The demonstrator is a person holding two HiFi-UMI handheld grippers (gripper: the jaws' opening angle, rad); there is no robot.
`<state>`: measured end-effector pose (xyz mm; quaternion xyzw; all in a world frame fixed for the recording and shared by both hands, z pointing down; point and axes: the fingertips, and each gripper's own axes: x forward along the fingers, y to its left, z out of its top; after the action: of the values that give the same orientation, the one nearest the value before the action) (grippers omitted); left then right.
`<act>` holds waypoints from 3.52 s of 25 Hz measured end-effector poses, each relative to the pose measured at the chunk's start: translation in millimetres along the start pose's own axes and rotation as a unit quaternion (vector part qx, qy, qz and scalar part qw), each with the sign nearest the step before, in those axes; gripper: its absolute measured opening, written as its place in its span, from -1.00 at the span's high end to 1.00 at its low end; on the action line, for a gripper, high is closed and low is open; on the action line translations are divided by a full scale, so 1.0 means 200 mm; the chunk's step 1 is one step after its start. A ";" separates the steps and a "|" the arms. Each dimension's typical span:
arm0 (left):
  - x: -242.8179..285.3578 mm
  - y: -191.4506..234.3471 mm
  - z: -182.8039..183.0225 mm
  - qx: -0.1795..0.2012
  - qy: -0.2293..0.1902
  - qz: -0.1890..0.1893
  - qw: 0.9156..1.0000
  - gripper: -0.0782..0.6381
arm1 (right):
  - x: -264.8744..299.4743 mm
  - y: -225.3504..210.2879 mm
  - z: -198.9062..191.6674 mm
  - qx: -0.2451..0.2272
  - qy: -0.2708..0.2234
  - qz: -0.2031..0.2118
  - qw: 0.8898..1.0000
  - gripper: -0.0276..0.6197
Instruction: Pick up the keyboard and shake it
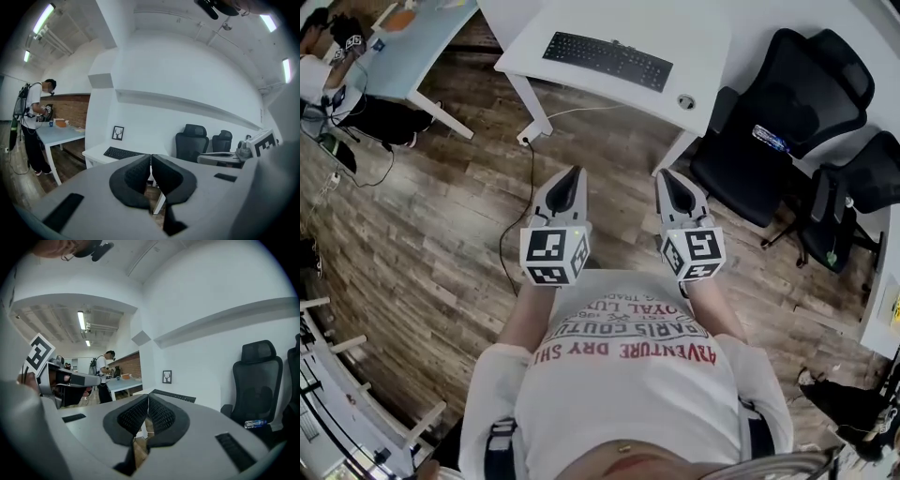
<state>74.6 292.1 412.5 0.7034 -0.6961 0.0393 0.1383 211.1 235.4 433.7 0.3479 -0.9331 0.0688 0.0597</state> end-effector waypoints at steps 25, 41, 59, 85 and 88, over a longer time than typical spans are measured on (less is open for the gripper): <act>0.75 1.19 0.16 0.009 0.047 -0.049 0.998 0.69 | 1.22 0.08 0.01 0.018 0.046 -0.098 0.994 0.84; 1.75 1.13 0.37 0.004 0.073 -0.064 0.995 0.69 | 1.81 -0.75 0.14 0.049 0.066 -0.117 0.990 0.84; 2.43 1.23 0.14 -0.016 0.145 -0.125 0.981 0.69 | 1.91 -1.30 -0.20 0.152 0.135 -0.193 0.960 0.83; 2.86 1.82 -0.48 -0.094 0.357 -0.199 0.908 -0.16 | 2.06 -1.56 -0.88 0.298 0.273 -0.119 0.907 -0.02; 2.88 1.82 -0.51 -0.096 0.362 -0.202 0.905 -0.16 | 2.07 -1.54 -0.91 0.307 0.278 -0.096 0.905 -0.02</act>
<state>-256.4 -237.9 703.9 0.7493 -0.4418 0.1955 0.4529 114.6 -229.3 705.1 0.4039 -0.7734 0.4397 0.2131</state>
